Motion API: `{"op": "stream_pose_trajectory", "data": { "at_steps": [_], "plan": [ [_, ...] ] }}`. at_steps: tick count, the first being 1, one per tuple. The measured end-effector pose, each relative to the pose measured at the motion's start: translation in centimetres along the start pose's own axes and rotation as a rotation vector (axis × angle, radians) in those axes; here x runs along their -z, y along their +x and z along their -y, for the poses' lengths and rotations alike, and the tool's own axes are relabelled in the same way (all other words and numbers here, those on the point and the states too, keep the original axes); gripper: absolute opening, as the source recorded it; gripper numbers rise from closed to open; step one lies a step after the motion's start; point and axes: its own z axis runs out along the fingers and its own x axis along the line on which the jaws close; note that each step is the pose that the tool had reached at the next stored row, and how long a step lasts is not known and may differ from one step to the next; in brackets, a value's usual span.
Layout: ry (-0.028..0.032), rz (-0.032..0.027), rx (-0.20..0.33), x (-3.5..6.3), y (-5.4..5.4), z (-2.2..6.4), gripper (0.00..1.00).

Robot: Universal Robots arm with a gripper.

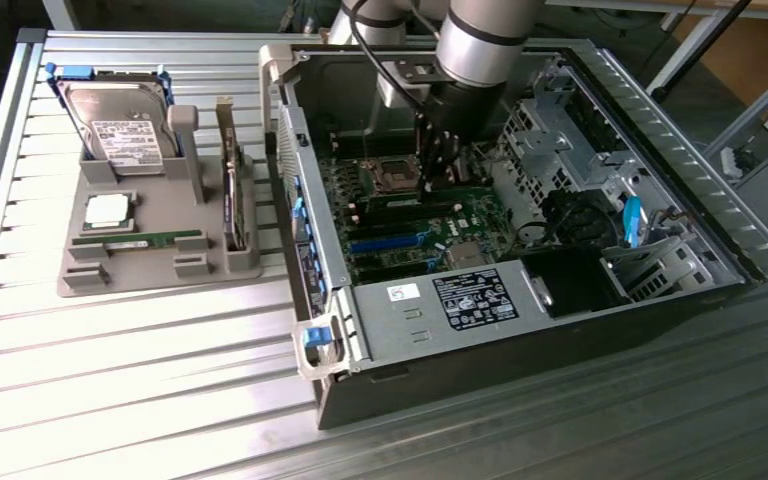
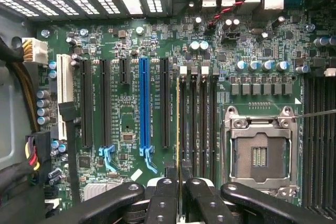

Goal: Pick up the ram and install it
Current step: 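Insert the ram into the slot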

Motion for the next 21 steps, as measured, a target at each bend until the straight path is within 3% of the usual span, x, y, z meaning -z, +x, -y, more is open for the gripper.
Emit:
{"op": "stream_pose_trajectory", "data": {
  "at_steps": [21],
  "plan": [
    [0.0004,-0.0003,0.010,-1.87,-0.7,-0.22,0.12]
  ]
}}
